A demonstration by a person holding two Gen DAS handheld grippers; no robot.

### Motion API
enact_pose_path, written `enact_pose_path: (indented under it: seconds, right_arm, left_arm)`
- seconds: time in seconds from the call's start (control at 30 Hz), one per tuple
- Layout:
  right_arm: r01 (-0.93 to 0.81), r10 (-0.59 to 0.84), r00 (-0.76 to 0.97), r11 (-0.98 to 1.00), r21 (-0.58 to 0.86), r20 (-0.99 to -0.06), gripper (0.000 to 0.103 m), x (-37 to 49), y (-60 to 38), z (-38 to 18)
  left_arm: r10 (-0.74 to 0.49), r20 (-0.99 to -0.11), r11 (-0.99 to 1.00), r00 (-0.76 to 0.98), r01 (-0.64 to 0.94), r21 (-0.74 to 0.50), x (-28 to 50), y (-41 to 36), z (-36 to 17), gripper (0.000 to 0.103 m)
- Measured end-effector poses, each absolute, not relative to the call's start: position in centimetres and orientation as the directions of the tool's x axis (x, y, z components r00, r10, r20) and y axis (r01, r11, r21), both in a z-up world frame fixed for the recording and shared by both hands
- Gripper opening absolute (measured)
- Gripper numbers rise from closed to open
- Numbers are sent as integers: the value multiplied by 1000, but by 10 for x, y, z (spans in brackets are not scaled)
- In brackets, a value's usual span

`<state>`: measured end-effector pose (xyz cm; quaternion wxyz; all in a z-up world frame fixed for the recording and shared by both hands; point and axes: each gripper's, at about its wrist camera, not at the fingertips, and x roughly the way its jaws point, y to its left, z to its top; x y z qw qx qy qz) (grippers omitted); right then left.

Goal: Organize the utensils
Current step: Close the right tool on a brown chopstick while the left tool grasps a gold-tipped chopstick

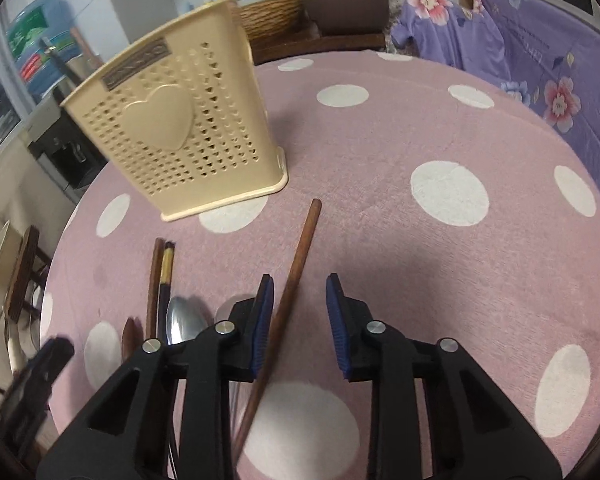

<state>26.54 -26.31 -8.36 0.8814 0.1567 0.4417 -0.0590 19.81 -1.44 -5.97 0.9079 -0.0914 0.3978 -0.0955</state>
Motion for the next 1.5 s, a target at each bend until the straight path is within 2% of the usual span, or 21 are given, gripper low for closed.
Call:
enact_pose_path:
  seconds: [0.3,0.5,0.63,0.9,1.17,1.5]
  right_arm:
    - [288,-37,560,945,153,-827,21,299,-254,-99]
    - [294,-104,558,953,79,-823,10,311,-246,-100]
    - [286,-141,557,958,30,-818,9,319,-241,-100]
    - [281,-81,572,954,103,-816,9,314,-259,-99]
    - [298,-66,588,944,139,-806,9,299,-282,-98]
    - [295,-39,598,940,175,-800,9,293,-290,-100]
  left_arm:
    - [-253,-713,964,654,111,-240,201,-15,-64,51]
    - [-256,-715,963,650,104,-249,203,-14,-67,51]
    - [-257,-718,964,647,118,-239,206,-18,-66,51]
    - [-308,-744,951,594,205,-230,234,-42,-61,50]
    - [-300,-798,950,523,239,-200,268,-75,-74,32]
    - [-263,-815,961,515,219,-172,270,-81,-86,24]
